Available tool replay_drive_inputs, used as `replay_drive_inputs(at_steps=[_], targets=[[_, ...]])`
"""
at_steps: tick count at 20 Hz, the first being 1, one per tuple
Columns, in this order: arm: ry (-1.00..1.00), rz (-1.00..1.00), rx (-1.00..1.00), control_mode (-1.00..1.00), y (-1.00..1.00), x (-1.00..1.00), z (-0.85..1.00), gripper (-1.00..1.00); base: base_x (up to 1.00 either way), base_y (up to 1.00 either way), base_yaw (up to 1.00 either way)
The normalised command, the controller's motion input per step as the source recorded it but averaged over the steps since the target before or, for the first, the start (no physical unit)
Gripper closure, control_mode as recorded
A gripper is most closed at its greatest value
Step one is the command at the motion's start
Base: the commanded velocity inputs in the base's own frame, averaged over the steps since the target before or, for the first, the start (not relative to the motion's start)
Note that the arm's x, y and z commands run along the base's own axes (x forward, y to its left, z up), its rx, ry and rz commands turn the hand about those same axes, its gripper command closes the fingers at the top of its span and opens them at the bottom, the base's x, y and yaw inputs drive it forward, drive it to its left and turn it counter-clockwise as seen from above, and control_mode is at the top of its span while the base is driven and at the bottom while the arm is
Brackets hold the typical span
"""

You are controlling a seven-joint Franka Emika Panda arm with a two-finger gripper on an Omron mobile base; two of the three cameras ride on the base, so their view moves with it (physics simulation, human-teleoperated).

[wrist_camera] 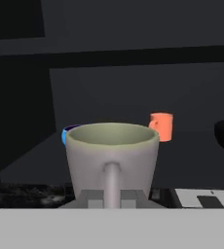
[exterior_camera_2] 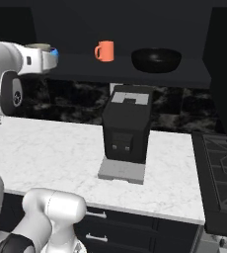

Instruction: Gather all objects into one cabinet and sort the glasses and bowls to opposite sides.

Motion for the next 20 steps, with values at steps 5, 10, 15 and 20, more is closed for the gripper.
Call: replay_drive_inputs(at_steps=[5, 10, 15, 20], targets=[[0.07, 0.00, 0.04, -1.00, 0.01, 0.76, -0.19, 1.00, 0.00, 0.00, 0.00], [0.08, 0.00, 0.00, -1.00, 0.27, 0.82, -0.38, 1.00, 0.00, 0.00, 0.00], [0.02, 0.00, 0.00, -1.00, 0.25, 0.72, -0.21, 1.00, 0.00, 0.00, 0.00], [-0.08, 0.00, 0.00, -1.00, 0.19, 0.41, -0.07, 1.00, 0.00, 0.00, 0.00]])
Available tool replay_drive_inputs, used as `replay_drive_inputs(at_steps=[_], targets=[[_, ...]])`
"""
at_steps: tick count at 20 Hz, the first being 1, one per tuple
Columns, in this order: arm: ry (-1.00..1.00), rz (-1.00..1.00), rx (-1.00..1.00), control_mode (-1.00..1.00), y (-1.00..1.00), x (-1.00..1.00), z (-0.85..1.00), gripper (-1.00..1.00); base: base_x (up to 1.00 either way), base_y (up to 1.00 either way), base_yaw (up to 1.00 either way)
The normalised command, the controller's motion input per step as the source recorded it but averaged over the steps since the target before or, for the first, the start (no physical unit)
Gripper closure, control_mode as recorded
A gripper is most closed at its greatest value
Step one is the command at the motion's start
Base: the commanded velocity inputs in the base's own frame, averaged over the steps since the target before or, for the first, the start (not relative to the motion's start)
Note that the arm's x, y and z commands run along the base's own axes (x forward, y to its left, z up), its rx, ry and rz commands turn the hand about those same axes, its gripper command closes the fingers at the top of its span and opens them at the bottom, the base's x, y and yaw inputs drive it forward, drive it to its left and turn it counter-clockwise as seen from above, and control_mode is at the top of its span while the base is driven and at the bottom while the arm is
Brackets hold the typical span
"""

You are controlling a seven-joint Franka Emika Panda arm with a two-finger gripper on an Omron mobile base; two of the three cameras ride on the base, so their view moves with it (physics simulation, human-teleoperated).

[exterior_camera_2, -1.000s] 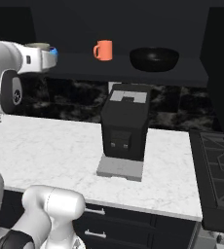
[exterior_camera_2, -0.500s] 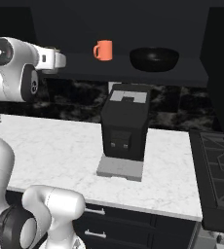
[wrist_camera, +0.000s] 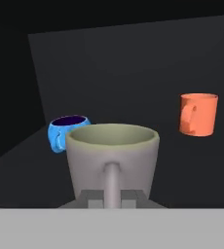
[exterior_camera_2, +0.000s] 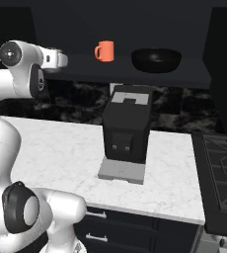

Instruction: Gather all objects into one cabinet and sort the glasses and bowls to opposite sides.

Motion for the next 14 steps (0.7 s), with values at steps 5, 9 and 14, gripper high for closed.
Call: replay_drive_inputs(at_steps=[5, 9, 14], targets=[[-0.04, 0.00, 0.00, -1.00, 0.22, 0.37, -0.11, 1.00, 0.00, 0.00, 0.00], [0.01, 0.00, 0.00, -1.00, 0.23, 0.38, -0.06, 1.00, 0.00, 0.00, 0.00], [0.02, 0.00, 0.00, -1.00, 0.27, 0.41, 0.00, 1.00, 0.00, 0.00, 0.00]])
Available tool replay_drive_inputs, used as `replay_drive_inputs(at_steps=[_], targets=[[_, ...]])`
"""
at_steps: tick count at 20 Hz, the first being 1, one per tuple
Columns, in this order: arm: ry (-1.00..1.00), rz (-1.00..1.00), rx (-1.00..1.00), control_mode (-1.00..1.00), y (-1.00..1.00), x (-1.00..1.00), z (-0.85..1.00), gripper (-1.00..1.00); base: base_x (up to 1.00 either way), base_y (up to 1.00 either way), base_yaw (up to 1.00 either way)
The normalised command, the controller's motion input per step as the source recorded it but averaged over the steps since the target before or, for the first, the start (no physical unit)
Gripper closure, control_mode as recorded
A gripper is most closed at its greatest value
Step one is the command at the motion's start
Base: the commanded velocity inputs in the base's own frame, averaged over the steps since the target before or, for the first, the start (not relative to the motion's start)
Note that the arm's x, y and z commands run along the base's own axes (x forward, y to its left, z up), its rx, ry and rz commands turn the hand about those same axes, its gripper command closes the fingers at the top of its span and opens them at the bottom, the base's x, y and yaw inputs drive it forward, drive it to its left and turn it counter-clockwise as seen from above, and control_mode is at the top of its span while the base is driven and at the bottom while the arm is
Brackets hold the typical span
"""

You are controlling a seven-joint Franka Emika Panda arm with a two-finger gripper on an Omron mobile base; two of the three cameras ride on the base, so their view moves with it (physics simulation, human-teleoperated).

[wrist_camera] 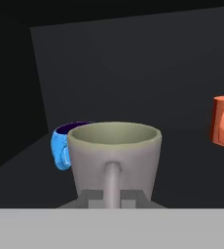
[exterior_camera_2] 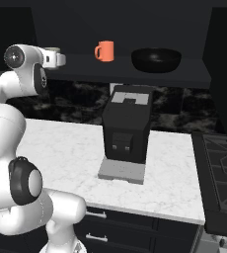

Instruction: Gather all objects into one cabinet and sort the glasses and bowls to opposite sides.

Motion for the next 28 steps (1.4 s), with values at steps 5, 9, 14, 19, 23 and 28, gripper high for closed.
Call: replay_drive_inputs(at_steps=[5, 9, 14, 19, 23, 28], targets=[[0.05, 0.00, 0.00, -1.00, 0.23, 0.27, 0.00, 1.00, 0.00, 0.00, 0.00], [0.00, 0.00, 0.00, -1.00, 0.07, 0.17, -0.11, 1.00, 0.00, 0.00, 0.00], [-0.02, 0.00, 0.00, -1.00, 0.00, 0.00, -0.26, 1.00, 0.00, 0.00, 0.00], [-0.07, 0.00, 0.00, -1.00, 0.00, 0.00, -0.13, 1.00, 0.00, 0.00, 0.00], [-0.01, 0.00, 0.00, -1.00, 0.00, 0.12, 0.00, 1.00, 0.00, 0.00, 0.00], [0.00, 0.00, 0.00, -1.00, 0.00, 0.11, 0.00, -1.00, 0.00, 0.00, 0.00]])
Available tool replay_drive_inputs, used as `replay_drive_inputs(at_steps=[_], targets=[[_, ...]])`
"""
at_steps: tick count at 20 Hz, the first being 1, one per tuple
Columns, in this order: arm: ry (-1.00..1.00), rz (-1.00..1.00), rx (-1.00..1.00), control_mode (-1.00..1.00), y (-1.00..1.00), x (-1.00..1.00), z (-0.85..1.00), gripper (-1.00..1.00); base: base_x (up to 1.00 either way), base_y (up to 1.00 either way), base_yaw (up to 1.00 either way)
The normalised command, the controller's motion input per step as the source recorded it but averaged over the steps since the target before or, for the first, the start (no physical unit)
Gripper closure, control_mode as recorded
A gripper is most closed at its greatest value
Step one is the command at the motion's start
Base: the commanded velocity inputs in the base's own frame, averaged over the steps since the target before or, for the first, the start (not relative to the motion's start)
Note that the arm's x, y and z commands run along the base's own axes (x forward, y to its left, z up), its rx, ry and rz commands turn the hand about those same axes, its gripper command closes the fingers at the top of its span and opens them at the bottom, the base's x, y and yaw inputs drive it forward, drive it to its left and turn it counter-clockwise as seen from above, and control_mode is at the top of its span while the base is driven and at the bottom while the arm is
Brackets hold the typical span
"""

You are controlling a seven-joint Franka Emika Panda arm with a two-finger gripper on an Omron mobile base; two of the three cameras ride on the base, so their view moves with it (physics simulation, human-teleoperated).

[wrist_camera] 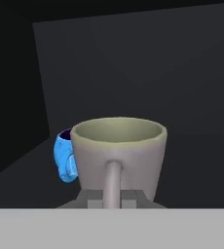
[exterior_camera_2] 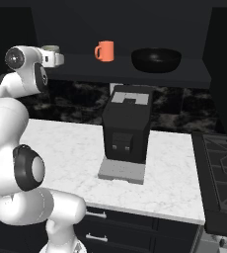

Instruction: Gather all objects into one cabinet and sort the glasses and bowls to opposite sides.

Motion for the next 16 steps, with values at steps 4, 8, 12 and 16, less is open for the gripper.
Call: replay_drive_inputs(at_steps=[4, 8, 12, 16], targets=[[0.00, 0.00, 0.00, -1.00, 0.00, 0.00, 0.00, -1.00, 0.00, 0.00, 0.00], [0.00, 0.00, 0.00, -1.00, 0.00, 0.00, 0.00, -1.00, 0.00, 0.00, 0.00], [0.00, 0.00, 0.00, -1.00, -0.03, -0.22, 0.00, -1.00, 0.00, 0.00, 0.00], [0.00, -0.04, 0.00, -1.00, -0.28, -0.89, 0.00, -1.00, 0.00, 0.00, 0.00]])
